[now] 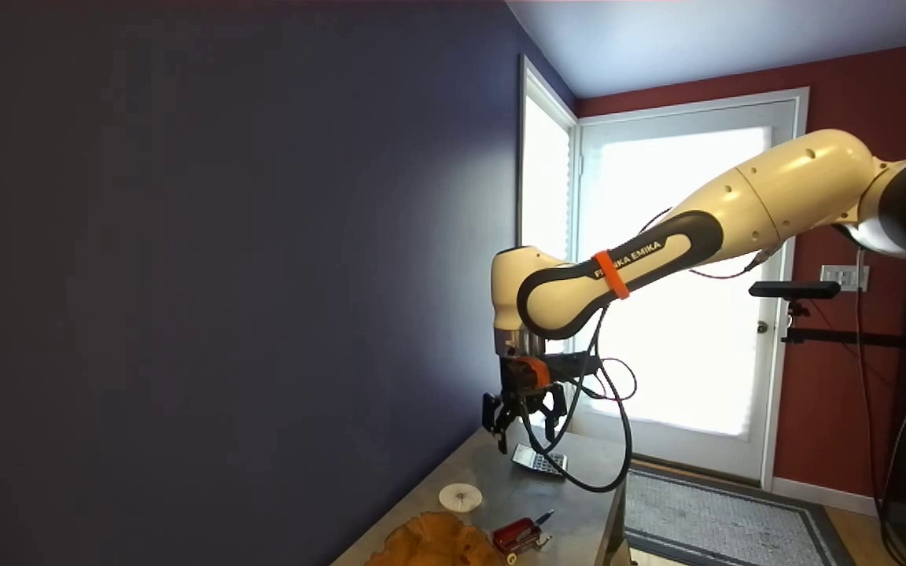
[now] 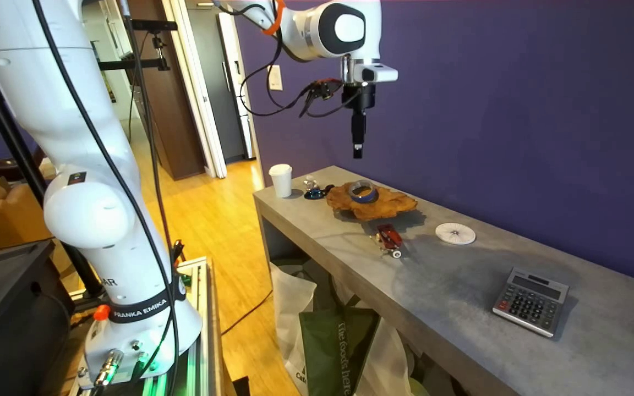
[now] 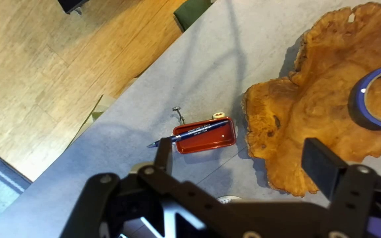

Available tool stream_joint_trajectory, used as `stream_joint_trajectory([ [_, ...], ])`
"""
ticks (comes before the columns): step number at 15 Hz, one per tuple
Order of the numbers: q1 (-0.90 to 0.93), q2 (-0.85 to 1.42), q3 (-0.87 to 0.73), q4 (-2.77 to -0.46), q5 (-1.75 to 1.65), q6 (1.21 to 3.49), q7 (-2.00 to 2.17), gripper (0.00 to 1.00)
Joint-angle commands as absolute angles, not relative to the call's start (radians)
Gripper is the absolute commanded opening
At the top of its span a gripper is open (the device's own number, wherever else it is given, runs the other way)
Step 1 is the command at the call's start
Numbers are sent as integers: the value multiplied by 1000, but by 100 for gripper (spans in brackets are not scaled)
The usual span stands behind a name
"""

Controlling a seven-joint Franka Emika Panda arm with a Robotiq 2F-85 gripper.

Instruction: Remove the pen from the wooden bowl and put it on the red toy cart

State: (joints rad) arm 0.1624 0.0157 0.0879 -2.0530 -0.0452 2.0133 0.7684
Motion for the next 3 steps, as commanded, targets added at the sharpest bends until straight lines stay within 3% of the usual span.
stream_joint_trajectory([
  [1, 150, 16, 100, -2052, -45, 2012, 768, 100],
  [3, 150, 16, 100, -2052, -45, 2012, 768, 100],
])
